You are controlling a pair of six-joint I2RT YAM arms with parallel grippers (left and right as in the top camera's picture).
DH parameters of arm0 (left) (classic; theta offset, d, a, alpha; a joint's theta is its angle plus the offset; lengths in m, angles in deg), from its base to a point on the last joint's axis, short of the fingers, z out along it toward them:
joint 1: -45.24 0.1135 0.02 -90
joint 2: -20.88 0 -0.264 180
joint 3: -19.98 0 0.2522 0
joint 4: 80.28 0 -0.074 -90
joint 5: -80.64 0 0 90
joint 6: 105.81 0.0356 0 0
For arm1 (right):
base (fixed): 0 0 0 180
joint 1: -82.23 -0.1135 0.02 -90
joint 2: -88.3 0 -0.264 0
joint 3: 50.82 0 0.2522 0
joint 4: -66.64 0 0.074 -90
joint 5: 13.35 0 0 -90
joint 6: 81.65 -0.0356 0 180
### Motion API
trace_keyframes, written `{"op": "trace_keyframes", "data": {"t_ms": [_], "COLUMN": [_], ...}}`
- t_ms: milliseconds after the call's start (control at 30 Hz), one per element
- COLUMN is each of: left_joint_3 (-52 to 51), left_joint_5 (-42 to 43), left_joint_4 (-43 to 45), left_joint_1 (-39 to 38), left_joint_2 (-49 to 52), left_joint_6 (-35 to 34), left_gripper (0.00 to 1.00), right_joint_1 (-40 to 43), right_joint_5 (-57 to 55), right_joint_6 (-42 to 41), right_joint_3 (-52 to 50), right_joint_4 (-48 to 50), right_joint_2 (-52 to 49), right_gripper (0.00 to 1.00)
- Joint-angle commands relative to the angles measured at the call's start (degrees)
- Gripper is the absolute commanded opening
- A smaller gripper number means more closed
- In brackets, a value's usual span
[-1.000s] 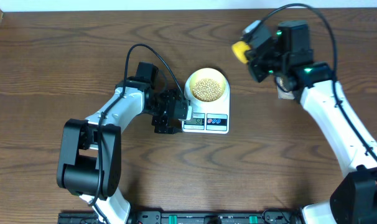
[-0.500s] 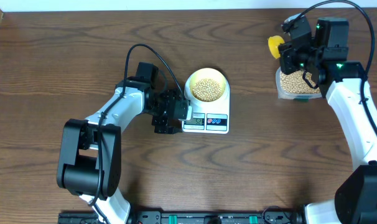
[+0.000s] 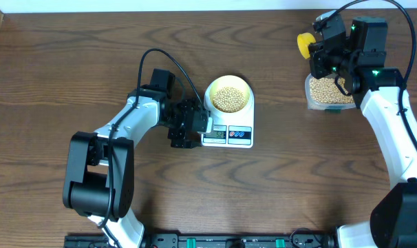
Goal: Scoop item into bowl and weigh 50g on scale
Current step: 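Move the scoop with the right gripper back to the soybean tub, then carry the refilled scoop with the right gripper over the bowl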
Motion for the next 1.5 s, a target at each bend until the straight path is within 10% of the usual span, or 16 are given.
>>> {"op": "trace_keyframes", "data": {"t_ms": [0,1467], "left_joint_3": [-0.55,-0.55], "left_joint_5": [0.96,0.96], "left_joint_4": [-0.17,-0.17], "left_joint_1": [-0.07,-0.07], "left_joint_2": [0.92,0.92], "left_joint_6": [0.81,0.81], "left_gripper": [0.97,0.97], "right_joint_1": [-0.02,-16.68], "right_joint_5": [0.55,17.27], "right_joint_6": [-0.72,-0.52], "right_joint_3": [1.22,-0.31], "right_joint_4": [0.37,3.54], "right_joint_2": [0.87,-2.25], "right_gripper": [0.01,0.01]}}
